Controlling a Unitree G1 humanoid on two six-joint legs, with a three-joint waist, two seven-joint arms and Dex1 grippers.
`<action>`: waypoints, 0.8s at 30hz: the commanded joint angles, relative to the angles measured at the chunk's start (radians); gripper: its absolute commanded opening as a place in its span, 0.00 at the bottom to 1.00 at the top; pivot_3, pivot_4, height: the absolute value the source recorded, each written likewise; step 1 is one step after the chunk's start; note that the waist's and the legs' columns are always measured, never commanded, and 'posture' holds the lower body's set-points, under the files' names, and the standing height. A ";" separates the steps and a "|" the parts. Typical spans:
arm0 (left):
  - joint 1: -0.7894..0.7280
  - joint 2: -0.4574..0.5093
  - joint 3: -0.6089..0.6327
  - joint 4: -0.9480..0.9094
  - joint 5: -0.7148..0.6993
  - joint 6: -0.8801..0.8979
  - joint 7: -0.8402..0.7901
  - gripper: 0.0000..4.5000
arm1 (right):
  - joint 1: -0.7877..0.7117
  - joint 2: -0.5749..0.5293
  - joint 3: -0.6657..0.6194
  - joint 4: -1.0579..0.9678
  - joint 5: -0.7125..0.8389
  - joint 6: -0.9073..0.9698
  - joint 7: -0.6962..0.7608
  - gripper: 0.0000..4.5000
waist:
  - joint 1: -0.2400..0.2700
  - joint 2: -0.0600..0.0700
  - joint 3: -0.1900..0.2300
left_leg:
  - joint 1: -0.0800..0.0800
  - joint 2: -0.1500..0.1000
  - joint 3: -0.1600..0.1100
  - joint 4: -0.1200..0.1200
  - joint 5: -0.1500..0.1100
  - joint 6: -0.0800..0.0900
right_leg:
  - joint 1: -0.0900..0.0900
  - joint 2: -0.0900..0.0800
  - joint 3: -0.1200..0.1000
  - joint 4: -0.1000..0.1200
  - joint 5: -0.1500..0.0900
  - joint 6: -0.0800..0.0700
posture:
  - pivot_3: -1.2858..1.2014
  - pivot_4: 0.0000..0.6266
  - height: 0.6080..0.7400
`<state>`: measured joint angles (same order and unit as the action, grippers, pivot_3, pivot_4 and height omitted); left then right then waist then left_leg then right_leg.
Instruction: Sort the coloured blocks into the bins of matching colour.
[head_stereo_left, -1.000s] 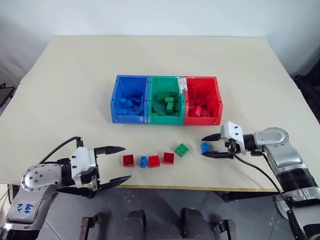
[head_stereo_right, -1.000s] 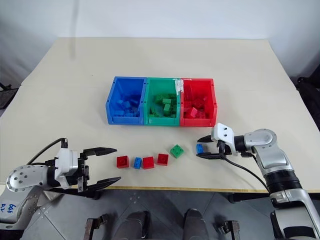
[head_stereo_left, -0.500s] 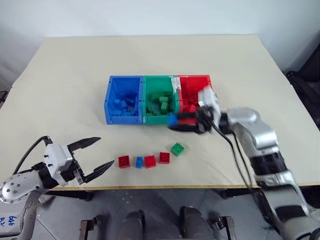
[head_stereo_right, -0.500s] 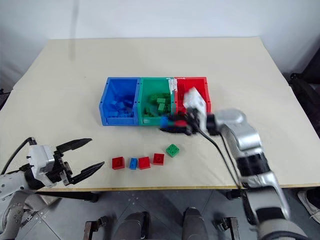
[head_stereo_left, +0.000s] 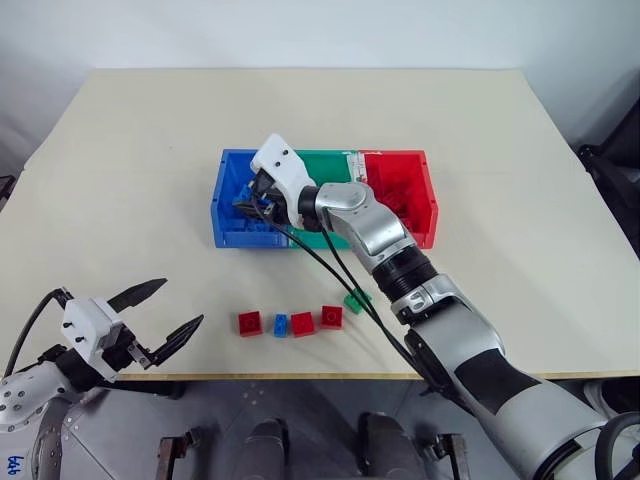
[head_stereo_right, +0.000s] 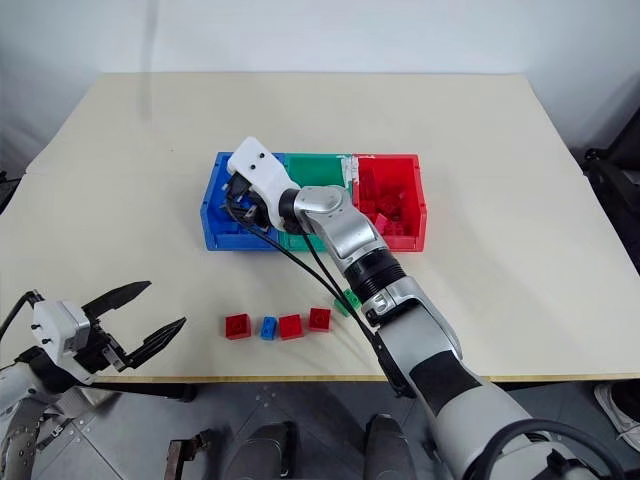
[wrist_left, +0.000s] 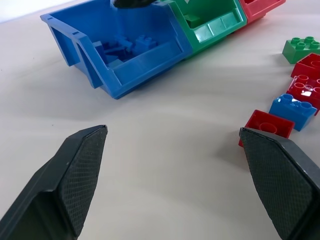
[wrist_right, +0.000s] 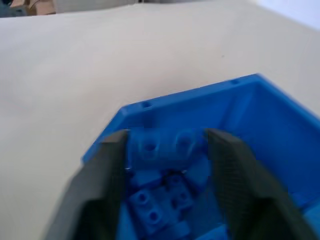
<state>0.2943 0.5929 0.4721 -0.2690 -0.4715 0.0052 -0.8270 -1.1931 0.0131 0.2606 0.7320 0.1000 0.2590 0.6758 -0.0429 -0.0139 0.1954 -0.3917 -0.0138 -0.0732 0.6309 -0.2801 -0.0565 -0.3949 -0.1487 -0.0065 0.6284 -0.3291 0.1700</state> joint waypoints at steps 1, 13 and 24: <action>0.017 -0.006 0.014 -0.048 -0.001 -0.015 0.015 1.00 | 0.011 -0.014 -0.035 -0.088 0.028 -0.057 0.075 0.86 | -0.003 0.000 0.000 | 0.000 0.000 0.000 0.000 0.000 0.000 | 0.000 0.000 0.000 0.000 0.000 0.000 | 0.52 0.24 1.00; -0.133 0.094 -0.144 -0.043 -0.021 0.070 -0.103 1.00 | 0.558 -0.527 -0.164 -0.589 0.234 -0.228 0.655 0.99 | 0.015 -0.001 -0.001 | 0.001 0.000 0.002 0.002 -0.002 0.002 | 0.003 0.000 0.000 -0.002 0.000 0.001 | 0.52 0.24 1.00; -0.384 0.092 -0.376 0.011 -0.010 0.103 -0.241 1.00 | 0.890 -0.813 -0.291 -0.628 0.246 -0.317 0.752 0.99 | 0.014 -0.001 0.000 | 0.003 0.002 0.006 0.004 -0.002 0.002 | 0.004 0.000 0.000 -0.002 0.001 0.001 | 0.52 0.24 1.00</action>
<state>-0.0743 0.6766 0.1063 -0.2550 -0.4728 0.1122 -1.0432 -0.3013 -0.7887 -0.0110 0.1248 0.3387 -0.0394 1.4143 -0.0292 -0.0148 0.1949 -0.3889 -0.0118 -0.0671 0.6353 -0.2819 -0.0544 -0.3913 -0.1481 -0.0061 0.6266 -0.3285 0.1709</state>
